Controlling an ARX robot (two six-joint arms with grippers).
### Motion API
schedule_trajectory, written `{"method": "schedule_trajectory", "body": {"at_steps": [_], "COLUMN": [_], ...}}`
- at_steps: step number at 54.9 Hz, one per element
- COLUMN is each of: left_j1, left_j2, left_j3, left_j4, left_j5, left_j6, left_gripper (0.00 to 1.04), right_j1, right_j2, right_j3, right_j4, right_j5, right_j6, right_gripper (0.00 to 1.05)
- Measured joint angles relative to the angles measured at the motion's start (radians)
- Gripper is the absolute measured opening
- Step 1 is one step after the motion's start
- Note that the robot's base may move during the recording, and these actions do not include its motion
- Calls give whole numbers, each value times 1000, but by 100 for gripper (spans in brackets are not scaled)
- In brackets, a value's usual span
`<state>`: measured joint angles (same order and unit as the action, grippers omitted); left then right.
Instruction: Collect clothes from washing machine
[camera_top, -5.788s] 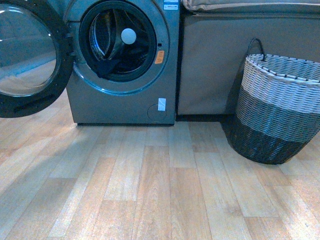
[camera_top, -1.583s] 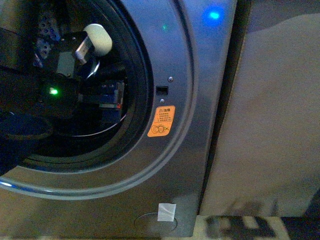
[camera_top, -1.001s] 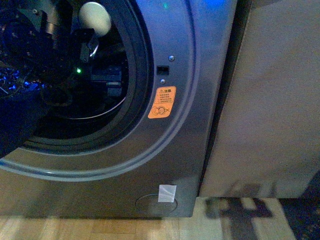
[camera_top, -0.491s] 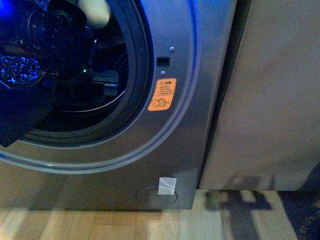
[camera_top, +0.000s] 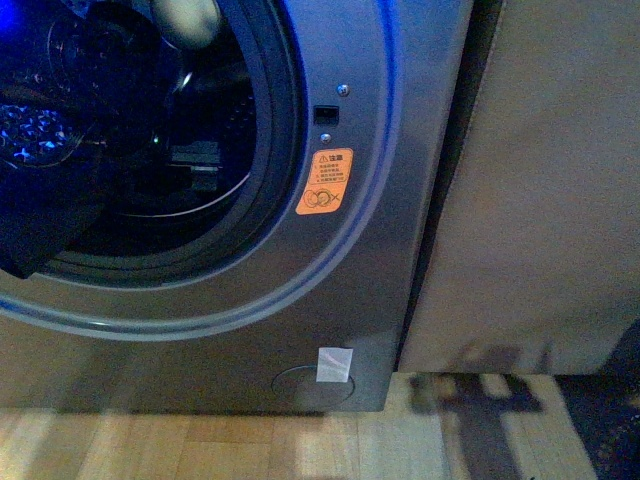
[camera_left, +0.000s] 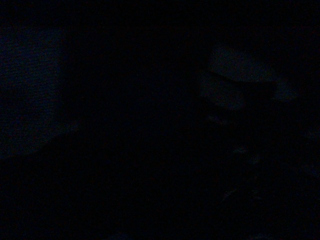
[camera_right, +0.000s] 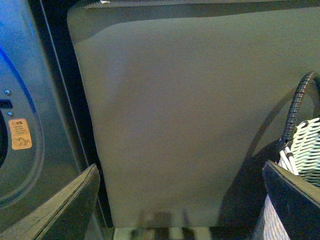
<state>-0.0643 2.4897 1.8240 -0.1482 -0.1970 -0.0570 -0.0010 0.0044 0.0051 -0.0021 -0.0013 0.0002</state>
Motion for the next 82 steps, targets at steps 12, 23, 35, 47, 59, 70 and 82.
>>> {"method": "schedule_trajectory", "body": {"at_steps": [12, 23, 35, 47, 59, 70, 82], "left_j1": [13, 16, 1, -13, -14, -5, -3], "left_j2": [0, -9, -66, -193, -358, -484, -701], "left_j3": [-1, -36, -126, -270, -447, -613, -851], "left_j4": [9, 52, 116, 209, 289, 349, 392], "left_j5": [-48, -32, 51, 142, 228, 282, 383], "left_j6": [0, 2, 3, 3, 4, 13, 65], "left_gripper": [61, 33, 5, 4, 4, 4, 4], "right_j1": [0, 0, 0, 0, 0, 0, 0], "right_j2": [0, 0, 0, 0, 0, 0, 0], "right_j3": [0, 0, 0, 0, 0, 0, 0], "right_j4": [0, 0, 0, 0, 0, 0, 0], "right_j5": [0, 0, 0, 0, 0, 0, 0], "right_j6": [0, 0, 0, 0, 0, 0, 0], "right_gripper": [97, 97, 97, 97, 97, 97, 97]}}
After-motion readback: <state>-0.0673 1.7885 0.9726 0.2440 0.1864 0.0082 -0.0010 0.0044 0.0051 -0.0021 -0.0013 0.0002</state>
